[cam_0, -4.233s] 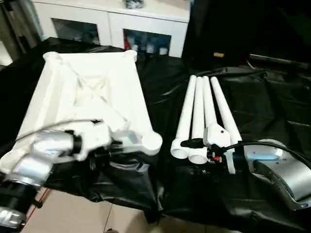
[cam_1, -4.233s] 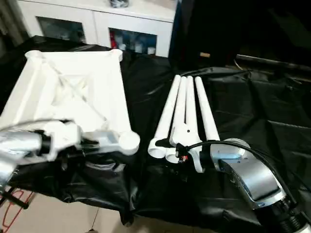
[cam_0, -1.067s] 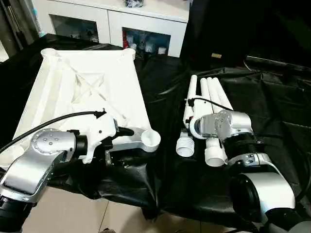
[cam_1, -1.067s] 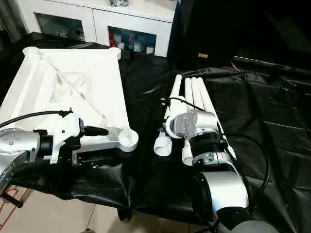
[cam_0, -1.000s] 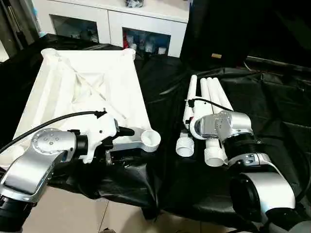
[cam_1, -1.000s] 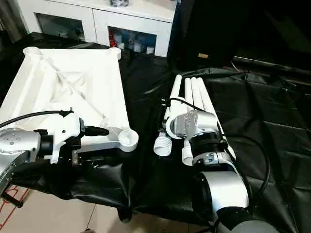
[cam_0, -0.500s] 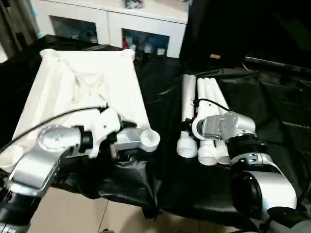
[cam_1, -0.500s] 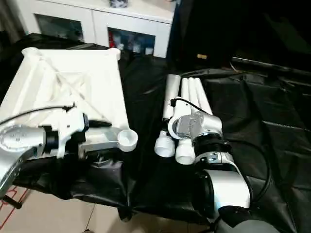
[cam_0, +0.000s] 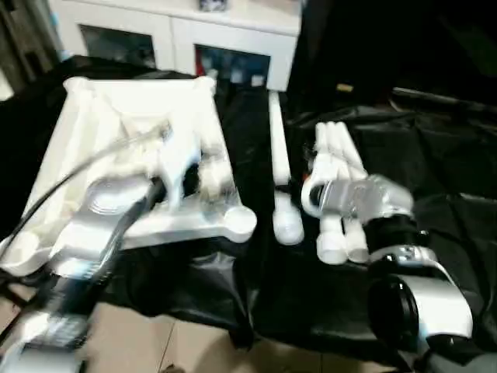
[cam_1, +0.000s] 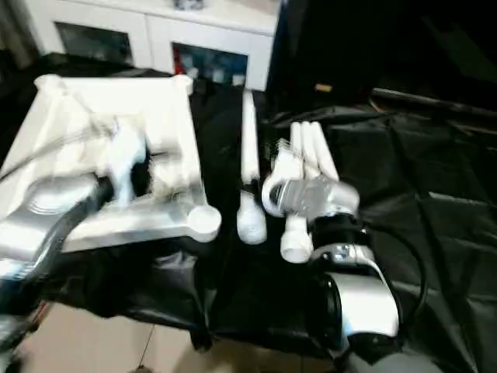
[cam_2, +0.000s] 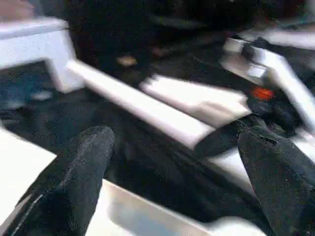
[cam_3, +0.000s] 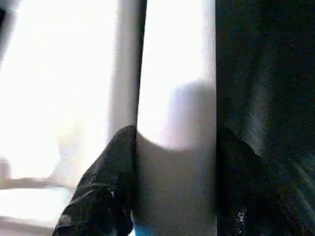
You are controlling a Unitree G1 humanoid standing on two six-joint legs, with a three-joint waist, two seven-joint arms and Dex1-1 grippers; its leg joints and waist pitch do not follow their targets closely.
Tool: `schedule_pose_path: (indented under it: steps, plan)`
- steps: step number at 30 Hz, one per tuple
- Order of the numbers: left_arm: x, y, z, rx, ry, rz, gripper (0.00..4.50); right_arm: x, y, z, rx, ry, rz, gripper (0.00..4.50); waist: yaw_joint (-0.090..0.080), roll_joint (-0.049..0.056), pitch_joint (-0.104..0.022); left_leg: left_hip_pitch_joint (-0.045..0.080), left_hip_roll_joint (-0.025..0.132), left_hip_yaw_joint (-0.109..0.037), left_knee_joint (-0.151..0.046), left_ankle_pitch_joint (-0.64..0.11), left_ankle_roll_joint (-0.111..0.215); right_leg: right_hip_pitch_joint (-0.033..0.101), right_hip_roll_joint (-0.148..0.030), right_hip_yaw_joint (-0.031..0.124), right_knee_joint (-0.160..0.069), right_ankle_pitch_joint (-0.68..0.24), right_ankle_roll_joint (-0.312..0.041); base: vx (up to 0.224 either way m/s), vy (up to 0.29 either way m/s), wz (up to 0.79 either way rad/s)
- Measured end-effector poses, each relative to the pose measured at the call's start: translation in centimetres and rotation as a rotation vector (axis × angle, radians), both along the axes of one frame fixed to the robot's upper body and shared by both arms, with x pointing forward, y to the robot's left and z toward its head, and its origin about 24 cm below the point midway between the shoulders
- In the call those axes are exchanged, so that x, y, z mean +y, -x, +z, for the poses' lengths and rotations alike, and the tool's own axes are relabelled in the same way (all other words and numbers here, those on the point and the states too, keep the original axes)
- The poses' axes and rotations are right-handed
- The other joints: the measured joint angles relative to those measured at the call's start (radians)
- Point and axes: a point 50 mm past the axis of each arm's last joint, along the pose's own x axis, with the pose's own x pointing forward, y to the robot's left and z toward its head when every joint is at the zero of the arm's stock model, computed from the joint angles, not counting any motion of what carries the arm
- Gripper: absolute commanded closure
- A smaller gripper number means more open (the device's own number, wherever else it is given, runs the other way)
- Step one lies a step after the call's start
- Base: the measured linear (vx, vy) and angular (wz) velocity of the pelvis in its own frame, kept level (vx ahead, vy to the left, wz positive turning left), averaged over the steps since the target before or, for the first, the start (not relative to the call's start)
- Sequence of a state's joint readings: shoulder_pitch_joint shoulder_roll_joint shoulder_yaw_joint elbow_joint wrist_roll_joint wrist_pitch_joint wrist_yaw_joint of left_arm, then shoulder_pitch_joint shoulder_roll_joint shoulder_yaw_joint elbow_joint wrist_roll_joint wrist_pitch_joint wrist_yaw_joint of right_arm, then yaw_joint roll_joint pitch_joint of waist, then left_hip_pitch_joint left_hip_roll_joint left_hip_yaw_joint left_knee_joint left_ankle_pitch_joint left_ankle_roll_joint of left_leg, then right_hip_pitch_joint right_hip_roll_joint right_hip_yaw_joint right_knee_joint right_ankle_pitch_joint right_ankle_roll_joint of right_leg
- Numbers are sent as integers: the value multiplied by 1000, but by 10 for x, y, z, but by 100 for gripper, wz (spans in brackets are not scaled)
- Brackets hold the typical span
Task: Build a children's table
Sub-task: Pick table leg
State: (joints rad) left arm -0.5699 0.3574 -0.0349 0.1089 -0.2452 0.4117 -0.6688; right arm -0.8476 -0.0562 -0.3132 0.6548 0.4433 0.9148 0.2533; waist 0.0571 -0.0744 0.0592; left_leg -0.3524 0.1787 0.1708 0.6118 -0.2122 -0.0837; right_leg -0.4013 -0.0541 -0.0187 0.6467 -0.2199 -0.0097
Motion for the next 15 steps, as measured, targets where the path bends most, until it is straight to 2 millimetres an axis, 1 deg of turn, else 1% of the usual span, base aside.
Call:
schedule_pose_path:
  steps: [2, 4, 7, 10, 11, 13, 15]
  plan:
    - [-1, -6, 6, -5, 68, 51, 0, -1, 2, 5, -68, -61, 22, 266, 4, 0, 0, 0, 0, 0, 0, 1, 3, 0, 0, 0, 0, 0, 0, 0, 0, 0]
    - [-9, -13, 14, 27, 188, 75, 0, -10, 9, 11, -164, -119, 64, 266, 17, -2, 1, -2, 0, 0, 0, 2, 6, 0, 0, 0, -1, 0, 0, 0, 0, 0]
    - [-23, -19, 26, 116, 353, 17, 0, -21, 20, 21, -266, -193, 148, 266, 33, -2, 2, -2, 0, 0, 0, 2, 8, 0, -1, 0, -1, 0, 0, 0, 0, 0]
    - [-36, -20, 38, 184, 482, -55, 0, -26, 32, 36, -363, -269, 238, 266, 36, -3, 2, -2, 0, 1, 0, 1, 12, 0, -1, 0, -1, 0, 0, 0, 0, 0]
    - [-40, -21, 40, 203, 500, -71, 0, -27, 35, 40, -393, -284, 263, 266, 36, -3, 2, -2, 0, 1, 0, 1, 12, 0, -1, 0, -1, 0, 0, 0, 0, 0]
    - [-48, -20, 40, 259, 557, -111, 0, -30, 45, 49, -456, -313, 327, 266, 36, -2, 2, -1, 0, 1, 0, 1, 13, 0, -1, 0, -1, 0, 0, 0, 0, 0]
    - [-54, -18, 39, 303, 594, -140, 0, -31, 51, 52, -483, -328, 366, 266, 32, -2, 2, -1, 0, 1, 0, 1, 13, 0, -1, 0, 0, 0, -1, 0, 0, 0]
